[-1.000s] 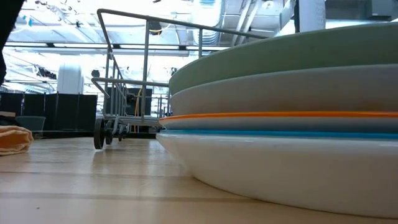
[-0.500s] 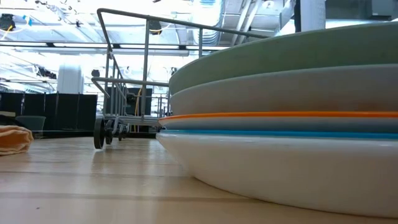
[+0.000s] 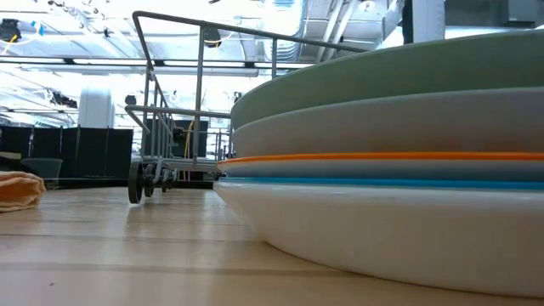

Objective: Sort dishes
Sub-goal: Put the green plate in the dish rack

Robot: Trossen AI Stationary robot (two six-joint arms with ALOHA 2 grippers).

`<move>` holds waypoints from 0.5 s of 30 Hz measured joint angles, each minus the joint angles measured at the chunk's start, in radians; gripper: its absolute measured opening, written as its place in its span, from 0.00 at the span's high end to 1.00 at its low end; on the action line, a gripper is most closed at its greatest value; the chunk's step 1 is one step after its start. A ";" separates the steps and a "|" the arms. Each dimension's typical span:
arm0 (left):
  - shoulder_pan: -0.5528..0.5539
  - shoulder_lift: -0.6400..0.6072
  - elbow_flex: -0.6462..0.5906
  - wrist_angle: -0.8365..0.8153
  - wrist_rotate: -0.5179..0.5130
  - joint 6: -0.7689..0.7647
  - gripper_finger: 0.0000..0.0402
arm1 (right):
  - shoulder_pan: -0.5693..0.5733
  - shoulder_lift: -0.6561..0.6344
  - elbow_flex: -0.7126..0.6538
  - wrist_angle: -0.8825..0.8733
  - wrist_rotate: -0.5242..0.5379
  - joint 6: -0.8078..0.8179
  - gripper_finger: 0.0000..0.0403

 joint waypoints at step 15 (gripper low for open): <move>-0.109 0.000 -0.147 0.352 -0.044 -0.181 0.62 | 0.083 0.323 0.000 0.002 0.052 0.332 0.43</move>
